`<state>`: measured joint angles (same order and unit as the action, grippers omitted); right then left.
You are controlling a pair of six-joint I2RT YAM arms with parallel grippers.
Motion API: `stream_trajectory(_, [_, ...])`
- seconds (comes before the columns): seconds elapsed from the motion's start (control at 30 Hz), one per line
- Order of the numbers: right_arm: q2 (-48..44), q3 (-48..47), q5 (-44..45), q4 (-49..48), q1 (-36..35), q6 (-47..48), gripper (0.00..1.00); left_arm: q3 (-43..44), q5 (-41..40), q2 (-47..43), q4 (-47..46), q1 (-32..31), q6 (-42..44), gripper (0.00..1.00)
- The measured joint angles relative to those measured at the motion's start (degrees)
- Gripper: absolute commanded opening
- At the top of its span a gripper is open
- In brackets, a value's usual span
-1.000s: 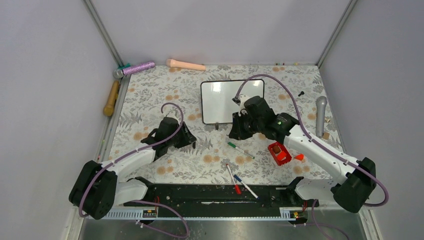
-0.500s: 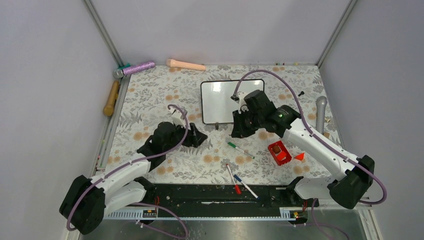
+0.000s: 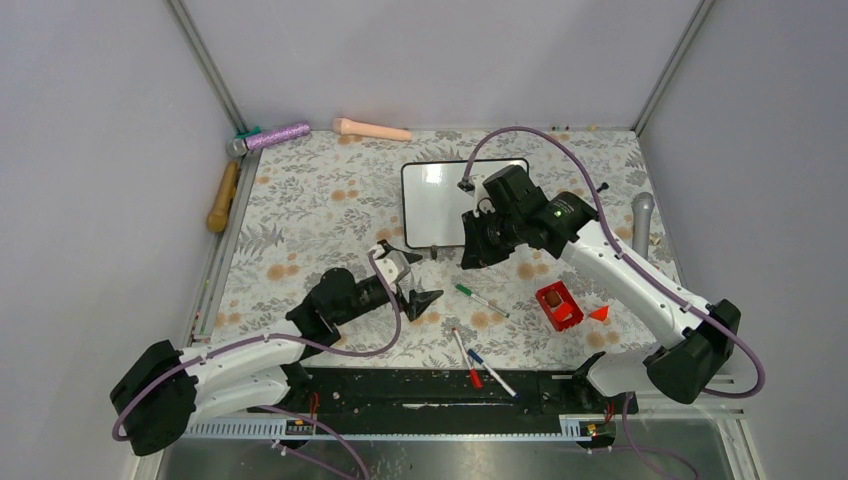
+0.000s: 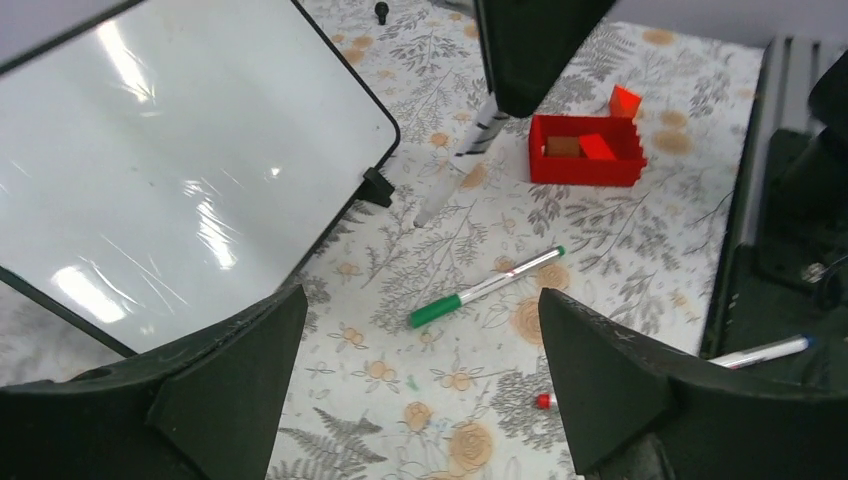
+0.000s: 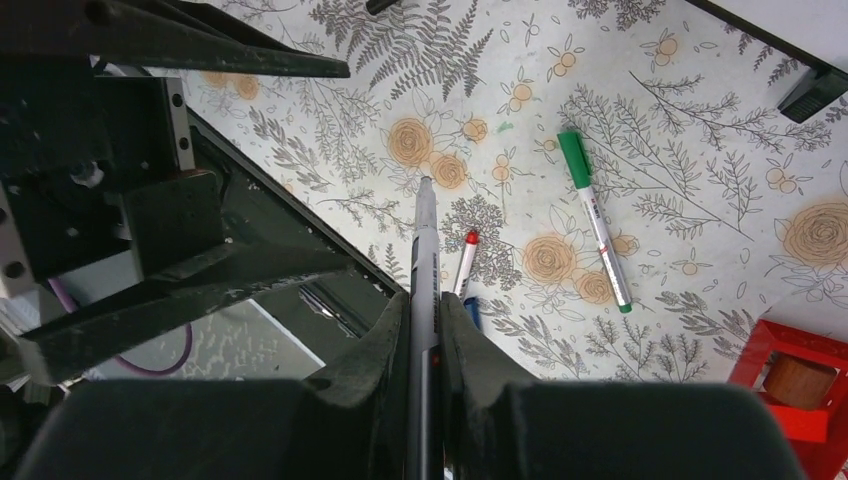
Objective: Write a sentence on the whiteboard
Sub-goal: Pass from the right arm to the left
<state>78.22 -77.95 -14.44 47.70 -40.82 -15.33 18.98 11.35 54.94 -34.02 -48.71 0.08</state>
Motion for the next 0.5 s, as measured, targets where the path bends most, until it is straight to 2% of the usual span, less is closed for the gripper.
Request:
stream_trajectory(0.07, [0.6, -1.2, -0.2, 0.6, 0.0, -0.3, 0.00, 0.0, 0.3, 0.2, -0.4, -0.7, 4.2, 0.82])
stream_trajectory(0.27, [0.8, -1.6, -3.2, 1.7, 0.0, -0.5, 0.00, 0.7, 2.6, 2.4, -2.1, -1.6, 11.7, 0.82])
stream_trajectory(0.43, [1.4, -1.6, -6.3, 2.1, 0.0, -0.5, 0.00, 3.5, 4.5, 5.7, -2.0, -2.2, 14.4, 0.73])
stream_trajectory(0.5, [1.7, -1.6, -7.1, 2.2, 0.0, -0.5, 0.00, 4.8, 5.0, 6.8, -2.1, -2.3, 14.8, 0.67])
